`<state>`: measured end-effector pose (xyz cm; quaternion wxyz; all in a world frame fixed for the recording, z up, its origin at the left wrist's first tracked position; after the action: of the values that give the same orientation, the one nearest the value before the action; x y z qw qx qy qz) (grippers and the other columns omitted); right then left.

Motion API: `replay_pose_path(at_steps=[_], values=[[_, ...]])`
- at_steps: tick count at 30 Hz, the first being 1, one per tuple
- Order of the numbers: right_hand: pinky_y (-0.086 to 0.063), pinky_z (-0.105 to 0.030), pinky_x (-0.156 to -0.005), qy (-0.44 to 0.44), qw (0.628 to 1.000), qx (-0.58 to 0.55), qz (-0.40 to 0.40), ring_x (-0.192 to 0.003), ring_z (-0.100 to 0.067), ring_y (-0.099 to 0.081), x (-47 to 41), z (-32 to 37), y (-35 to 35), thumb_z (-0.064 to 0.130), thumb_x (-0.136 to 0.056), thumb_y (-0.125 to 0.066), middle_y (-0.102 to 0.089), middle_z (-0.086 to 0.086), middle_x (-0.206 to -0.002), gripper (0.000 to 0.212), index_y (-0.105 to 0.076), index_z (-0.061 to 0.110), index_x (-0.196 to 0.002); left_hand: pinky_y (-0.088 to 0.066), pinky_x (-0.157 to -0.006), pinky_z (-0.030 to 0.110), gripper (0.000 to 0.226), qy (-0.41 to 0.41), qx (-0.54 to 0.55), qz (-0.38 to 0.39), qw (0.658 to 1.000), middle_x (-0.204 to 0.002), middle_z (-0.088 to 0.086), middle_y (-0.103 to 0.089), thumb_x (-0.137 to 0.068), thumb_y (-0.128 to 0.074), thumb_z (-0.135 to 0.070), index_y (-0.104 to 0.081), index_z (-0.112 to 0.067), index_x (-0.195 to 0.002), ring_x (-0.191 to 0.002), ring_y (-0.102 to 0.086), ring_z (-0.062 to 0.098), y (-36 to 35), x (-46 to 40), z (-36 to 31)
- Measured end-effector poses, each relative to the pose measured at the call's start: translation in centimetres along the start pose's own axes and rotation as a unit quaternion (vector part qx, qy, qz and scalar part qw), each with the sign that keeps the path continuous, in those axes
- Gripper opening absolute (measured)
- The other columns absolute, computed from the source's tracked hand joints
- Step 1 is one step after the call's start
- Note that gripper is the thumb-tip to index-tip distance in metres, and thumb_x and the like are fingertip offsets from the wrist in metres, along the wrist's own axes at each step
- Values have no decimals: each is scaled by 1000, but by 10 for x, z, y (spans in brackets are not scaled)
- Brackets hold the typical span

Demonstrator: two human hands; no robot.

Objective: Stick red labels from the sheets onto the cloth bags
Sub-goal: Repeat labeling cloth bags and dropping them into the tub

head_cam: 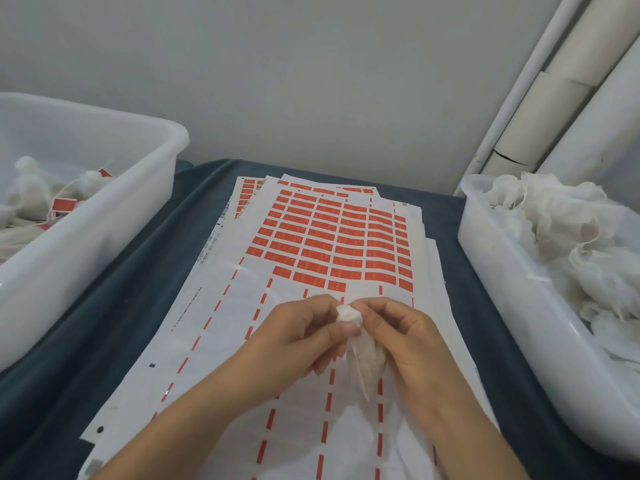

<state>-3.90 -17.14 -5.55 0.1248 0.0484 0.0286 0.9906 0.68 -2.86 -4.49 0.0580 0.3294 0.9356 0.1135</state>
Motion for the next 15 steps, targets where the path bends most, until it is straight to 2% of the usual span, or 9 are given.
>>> replay_pose_path(at_steps=[3, 6, 10, 12, 15], values=[[-50, -9, -60, -21, 999, -11, 23, -81, 1, -65, -1, -1, 3, 40, -65, -60, -70, 15, -82, 24, -72, 27, -81, -40, -48, 9, 27, 3, 6, 2, 1000, -50, -13, -56, -75, -53, -42, -63, -17, -74, -43, -48, 0, 1, -1, 0], [-53, -15, -66, -26, 999, -14, 32, -84, -2, -66, -1, -1, 3, 42, -66, -59, -71, 14, -85, 18, -74, 37, -75, -39, -46, 9, 23, -1, 3, 12, 1000, -49, -16, -58, -76, -52, -40, -62, -19, -74, -41, -48, 0, 2, -1, -2], [-51, -13, -69, -22, 998, 11, 60, -88, 3, -63, 2, 5, 2, 52, -67, -54, -68, 24, -87, 18, -69, 52, -78, -43, -47, 12, 32, 18, 25, -12, 999, -56, -9, -63, -72, -52, -43, -64, -14, -79, -42, -50, 3, 5, -3, 2], [-48, -6, -64, -6, 995, 64, 79, -89, 4, -61, 2, 7, 5, 51, -64, -58, -67, 26, -88, 24, -70, 41, -82, -45, -48, 15, 38, 37, 28, -10, 999, -61, -1, -64, -70, -52, -46, -64, -13, -83, -44, -52, 7, 5, -5, 5], [-44, -1, -63, 8, 989, 127, 74, -89, 4, -60, 0, 9, 6, 47, -64, -60, -68, 23, -89, 28, -67, 32, -87, -44, -45, 15, 35, 61, 45, 27, 997, -60, -6, -65, -69, -53, -46, -58, -18, -89, -43, -54, 7, 6, -6, 7]])
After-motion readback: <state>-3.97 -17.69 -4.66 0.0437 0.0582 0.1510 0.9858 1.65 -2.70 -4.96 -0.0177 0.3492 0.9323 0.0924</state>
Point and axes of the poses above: each hand's wrist, its own x-axis away from the middle knuckle, its own y-axis out of the back of the hand, z = x × y, the point moved 1 cm from there along -x, towards the middle knuckle
